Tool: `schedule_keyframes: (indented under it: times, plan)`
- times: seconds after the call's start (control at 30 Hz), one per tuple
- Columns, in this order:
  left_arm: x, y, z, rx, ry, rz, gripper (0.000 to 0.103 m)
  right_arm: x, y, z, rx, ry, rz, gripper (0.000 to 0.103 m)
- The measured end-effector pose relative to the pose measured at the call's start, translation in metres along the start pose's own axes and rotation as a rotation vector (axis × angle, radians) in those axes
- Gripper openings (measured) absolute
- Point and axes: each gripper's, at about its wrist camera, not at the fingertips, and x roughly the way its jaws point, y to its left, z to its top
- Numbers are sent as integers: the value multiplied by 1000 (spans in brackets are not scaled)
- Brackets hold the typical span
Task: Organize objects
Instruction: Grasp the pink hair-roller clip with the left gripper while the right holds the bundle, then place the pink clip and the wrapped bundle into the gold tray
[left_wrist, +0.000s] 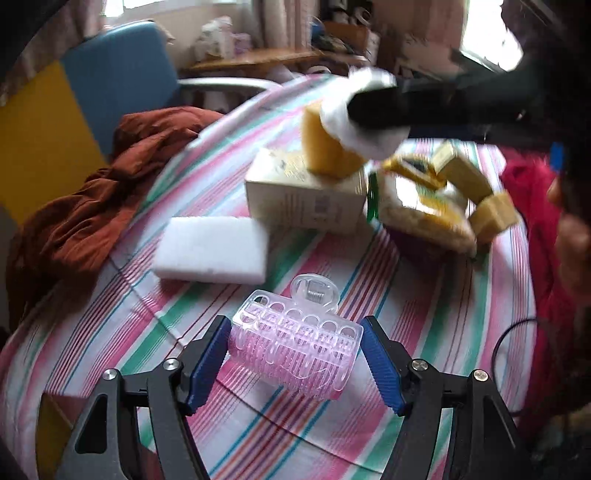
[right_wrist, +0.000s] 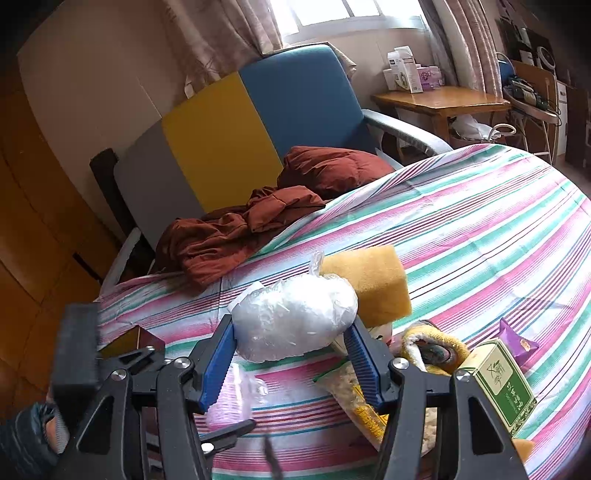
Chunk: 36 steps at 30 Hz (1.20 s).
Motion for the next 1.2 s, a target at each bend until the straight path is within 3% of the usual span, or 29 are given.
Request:
schedule_keyframes:
  times: [0.23, 0.5, 0.83, 1.2]
  plan:
    - [-31, -2, -11, -134, -87, 70, 72, 6, 5, -3, -29, 24, -11, 60]
    - [-79, 5, -27, -298, -187, 207, 72, 14, 23, -12, -117, 63, 10, 60]
    - [-148, 4, -77, -462, -265, 451, 72, 17, 66, -32, -290, 73, 73, 60]
    - [-191, 11, -141, -589, -299, 566, 72, 22, 88, -50, -385, 99, 61, 60]
